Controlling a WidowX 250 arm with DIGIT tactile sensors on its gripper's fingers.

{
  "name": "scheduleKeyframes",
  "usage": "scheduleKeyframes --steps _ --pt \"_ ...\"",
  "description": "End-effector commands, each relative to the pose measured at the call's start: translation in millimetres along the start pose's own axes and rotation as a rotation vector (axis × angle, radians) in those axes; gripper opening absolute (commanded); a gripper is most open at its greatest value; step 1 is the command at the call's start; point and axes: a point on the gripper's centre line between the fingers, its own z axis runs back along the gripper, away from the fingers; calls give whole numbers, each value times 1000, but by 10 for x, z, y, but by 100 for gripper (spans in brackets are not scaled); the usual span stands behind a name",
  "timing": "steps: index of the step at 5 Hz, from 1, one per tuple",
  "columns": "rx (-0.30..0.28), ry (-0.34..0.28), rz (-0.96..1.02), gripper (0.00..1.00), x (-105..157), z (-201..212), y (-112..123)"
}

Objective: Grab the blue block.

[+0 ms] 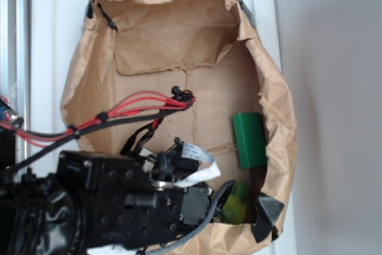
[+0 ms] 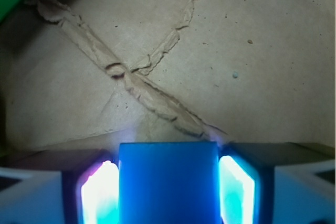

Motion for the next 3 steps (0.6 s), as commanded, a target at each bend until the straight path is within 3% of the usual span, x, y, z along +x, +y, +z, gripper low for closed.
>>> scheduleKeyframes --steps 1,2,3 --pt "-22 -37 -60 0 9 -1 61" --pt "-53 -73 -131 0 142 22 82" --pt "-165 -164 -321 0 475 123 119"
